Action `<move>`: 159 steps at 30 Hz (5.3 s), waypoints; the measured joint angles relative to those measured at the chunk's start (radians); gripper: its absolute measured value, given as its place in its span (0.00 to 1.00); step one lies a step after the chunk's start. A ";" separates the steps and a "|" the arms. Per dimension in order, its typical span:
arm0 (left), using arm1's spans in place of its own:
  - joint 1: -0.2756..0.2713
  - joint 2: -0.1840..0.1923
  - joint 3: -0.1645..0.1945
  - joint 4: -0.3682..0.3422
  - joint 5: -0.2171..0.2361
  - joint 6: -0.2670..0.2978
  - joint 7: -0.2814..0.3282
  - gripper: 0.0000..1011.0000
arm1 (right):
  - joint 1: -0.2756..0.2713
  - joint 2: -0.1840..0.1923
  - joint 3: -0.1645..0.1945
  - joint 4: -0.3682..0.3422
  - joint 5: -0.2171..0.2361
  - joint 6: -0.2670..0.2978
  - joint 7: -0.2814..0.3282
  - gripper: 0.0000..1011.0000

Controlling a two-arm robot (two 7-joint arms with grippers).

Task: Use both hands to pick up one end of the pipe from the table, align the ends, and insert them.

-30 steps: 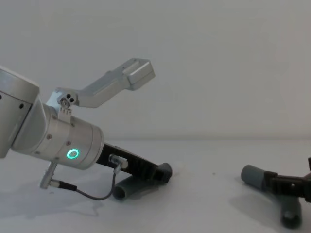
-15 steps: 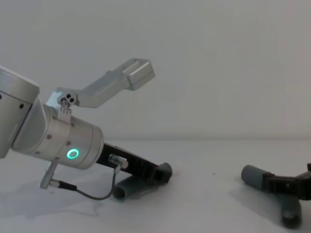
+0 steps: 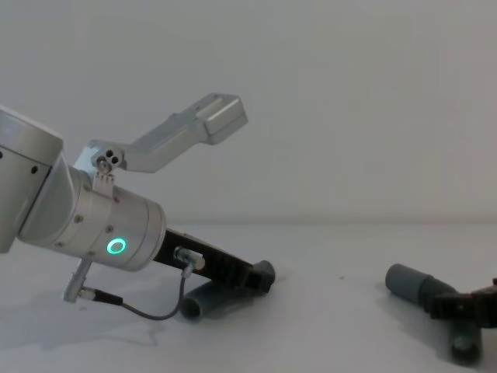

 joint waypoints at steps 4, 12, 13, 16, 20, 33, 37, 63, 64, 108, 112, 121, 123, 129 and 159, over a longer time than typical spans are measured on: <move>0.000 0.000 0.000 0.000 0.000 0.000 0.000 0.36 | 0.002 0.000 0.000 0.000 0.002 0.008 0.009 0.99; 0.000 0.000 0.000 0.000 0.000 0.000 0.000 0.36 | 0.005 0.000 -0.001 0.000 0.002 0.017 0.026 0.99; 0.000 0.000 0.000 0.000 0.000 0.000 0.000 0.36 | 0.005 0.000 -0.002 0.000 0.002 0.018 0.028 0.99; 0.000 0.000 0.000 0.000 0.000 0.000 0.000 0.36 | 0.006 0.000 -0.003 -0.001 0.001 0.021 0.033 0.99; 0.000 0.000 0.000 0.000 0.000 0.000 0.000 0.36 | 0.007 -0.001 -0.005 -0.001 -0.002 0.028 0.039 0.99; 0.000 0.000 0.000 0.000 0.000 0.000 0.000 0.36 | 0.013 -0.014 -0.009 0.009 -0.013 0.045 0.043 0.99; 0.000 0.000 0.000 0.000 0.000 0.000 0.000 0.36 | 0.016 -0.019 -0.009 0.013 -0.016 0.047 0.043 0.97; 0.000 0.000 0.000 0.000 0.000 0.000 0.000 0.36 | 0.022 -0.029 -0.010 0.023 -0.023 0.053 0.043 0.27; 0.000 0.000 0.000 0.000 0.000 0.000 0.000 0.36 | 0.022 -0.029 -0.010 0.023 -0.023 0.053 0.043 0.24; -0.129 0.062 0.057 -0.005 0.022 -0.208 -0.216 0.36 | 0.006 0.147 0.006 0.002 0.047 -0.256 0.370 0.18; -0.144 0.080 0.065 -0.005 0.009 -0.237 -0.270 0.36 | 0.012 0.181 0.003 0.009 0.057 -0.289 0.426 0.18; -0.182 0.133 0.087 -0.009 -0.014 -0.278 -0.396 0.36 | 0.042 0.264 -0.011 0.040 0.070 -0.375 0.562 0.18; -0.188 0.143 0.092 -0.011 -0.016 -0.280 -0.414 0.36 | 0.048 0.278 -0.013 0.047 0.070 -0.390 0.584 0.18; -0.216 0.181 0.115 -0.021 -0.018 -0.284 -0.488 0.36 | 0.073 0.329 -0.020 0.076 0.070 -0.442 0.655 0.18; -0.333 0.247 0.231 -0.051 -0.001 -0.302 -0.723 0.36 | 0.091 0.423 -0.023 0.106 0.103 -0.522 0.764 0.18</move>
